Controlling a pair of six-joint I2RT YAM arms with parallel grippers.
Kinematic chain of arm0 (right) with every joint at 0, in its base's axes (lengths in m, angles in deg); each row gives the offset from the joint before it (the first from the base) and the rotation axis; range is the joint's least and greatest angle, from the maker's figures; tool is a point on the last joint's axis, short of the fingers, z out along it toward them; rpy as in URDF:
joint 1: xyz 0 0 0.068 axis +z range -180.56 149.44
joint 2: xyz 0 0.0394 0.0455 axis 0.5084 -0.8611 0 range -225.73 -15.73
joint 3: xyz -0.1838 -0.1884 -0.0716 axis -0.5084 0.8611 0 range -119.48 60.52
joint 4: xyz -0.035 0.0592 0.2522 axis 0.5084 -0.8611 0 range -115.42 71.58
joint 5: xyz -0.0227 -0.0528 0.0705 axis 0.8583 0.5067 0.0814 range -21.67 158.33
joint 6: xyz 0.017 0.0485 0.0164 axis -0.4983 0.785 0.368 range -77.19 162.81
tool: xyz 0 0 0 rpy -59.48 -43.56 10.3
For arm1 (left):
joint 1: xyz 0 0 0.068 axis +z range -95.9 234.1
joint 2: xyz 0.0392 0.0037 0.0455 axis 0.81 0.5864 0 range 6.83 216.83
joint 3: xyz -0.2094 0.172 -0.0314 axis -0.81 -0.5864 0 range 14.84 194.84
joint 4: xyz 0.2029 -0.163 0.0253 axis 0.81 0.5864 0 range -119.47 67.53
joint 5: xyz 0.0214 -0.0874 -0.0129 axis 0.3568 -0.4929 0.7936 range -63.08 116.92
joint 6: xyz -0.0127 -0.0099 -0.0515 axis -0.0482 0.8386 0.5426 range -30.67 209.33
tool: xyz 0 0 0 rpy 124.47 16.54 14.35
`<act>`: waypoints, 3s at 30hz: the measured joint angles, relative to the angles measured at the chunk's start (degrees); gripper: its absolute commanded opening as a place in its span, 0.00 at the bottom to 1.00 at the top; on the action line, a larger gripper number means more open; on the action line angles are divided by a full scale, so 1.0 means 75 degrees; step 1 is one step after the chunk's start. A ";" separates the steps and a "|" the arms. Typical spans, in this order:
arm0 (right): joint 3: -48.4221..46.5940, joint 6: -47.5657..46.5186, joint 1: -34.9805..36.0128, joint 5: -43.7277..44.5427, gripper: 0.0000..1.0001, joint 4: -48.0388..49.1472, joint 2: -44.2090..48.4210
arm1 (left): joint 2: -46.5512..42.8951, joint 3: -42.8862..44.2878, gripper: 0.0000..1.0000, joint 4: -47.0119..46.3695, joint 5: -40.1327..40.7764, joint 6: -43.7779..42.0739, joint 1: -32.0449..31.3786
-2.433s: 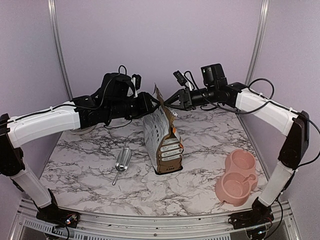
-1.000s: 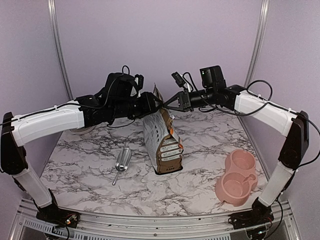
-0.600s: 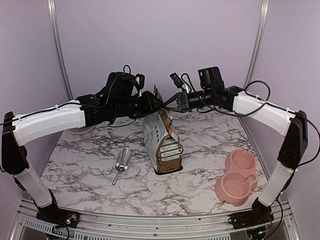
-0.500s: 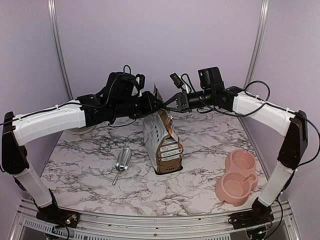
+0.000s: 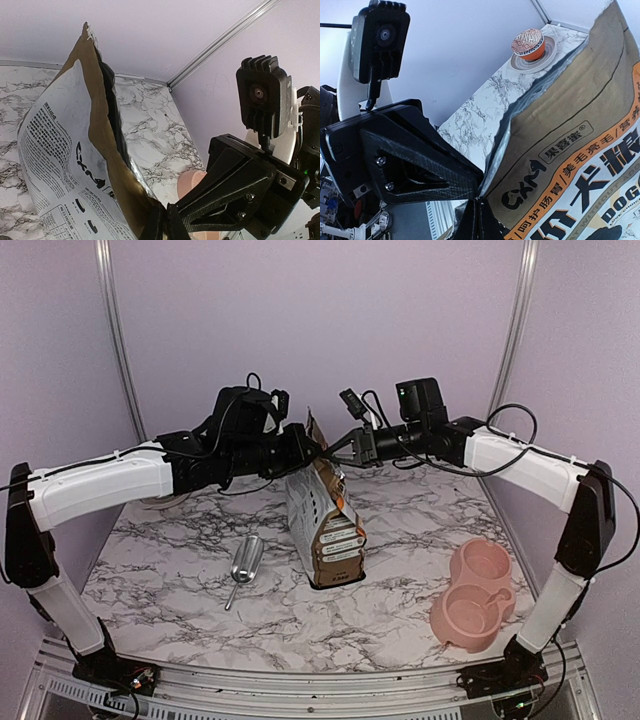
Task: Serve the pet food
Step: Open the seal of the pet food bag.
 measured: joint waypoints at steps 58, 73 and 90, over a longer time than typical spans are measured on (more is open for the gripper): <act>0.0734 -0.0093 -0.0297 -0.0493 0.00 0.1151 0.0428 | 0.1064 0.1985 0.46 0.1868 0.0557 -0.0388 0.0595; 0.0734 -0.0230 -0.0297 -0.0425 0.00 0.1052 0.0428 | 0.1064 0.2084 0.46 0.1944 0.0717 -0.0391 0.0495; 0.0734 -0.0309 -0.0297 -0.0332 0.00 0.0918 0.0428 | 0.1046 0.2084 0.46 0.1964 0.1046 -0.0393 0.0379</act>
